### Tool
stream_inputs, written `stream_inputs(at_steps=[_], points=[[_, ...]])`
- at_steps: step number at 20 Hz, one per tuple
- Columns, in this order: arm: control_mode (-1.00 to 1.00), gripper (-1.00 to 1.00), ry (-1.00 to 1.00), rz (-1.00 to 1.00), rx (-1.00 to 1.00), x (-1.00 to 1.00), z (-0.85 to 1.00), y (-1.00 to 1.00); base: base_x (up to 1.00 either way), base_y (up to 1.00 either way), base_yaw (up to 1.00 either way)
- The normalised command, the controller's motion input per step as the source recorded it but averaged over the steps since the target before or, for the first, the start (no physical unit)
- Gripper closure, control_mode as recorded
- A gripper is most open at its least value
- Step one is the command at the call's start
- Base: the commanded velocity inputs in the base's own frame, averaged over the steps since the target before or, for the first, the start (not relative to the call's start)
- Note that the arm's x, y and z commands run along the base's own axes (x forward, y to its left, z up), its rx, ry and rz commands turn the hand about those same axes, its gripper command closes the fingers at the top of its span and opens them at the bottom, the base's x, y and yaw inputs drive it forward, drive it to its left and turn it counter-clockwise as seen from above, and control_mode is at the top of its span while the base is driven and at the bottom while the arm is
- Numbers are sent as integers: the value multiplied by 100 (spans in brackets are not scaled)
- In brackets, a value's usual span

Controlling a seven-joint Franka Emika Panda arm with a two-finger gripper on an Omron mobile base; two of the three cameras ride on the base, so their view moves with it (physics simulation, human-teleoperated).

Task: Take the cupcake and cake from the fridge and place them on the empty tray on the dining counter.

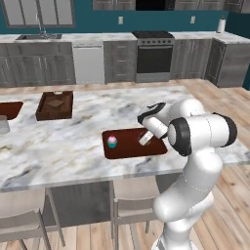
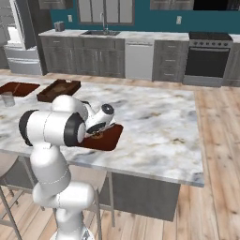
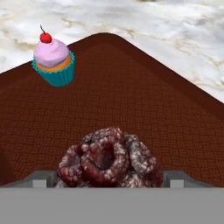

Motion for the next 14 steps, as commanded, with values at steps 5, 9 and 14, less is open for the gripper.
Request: stream_inputs(at_steps=[5,9,14], points=[[-100,100,-1,8,0,41,-38,1,0,0,0],[-100,100,0,7,0,44,-28,0,0,0,0],[-100,100,0,7,0,55,-24,0,0,0,0]])
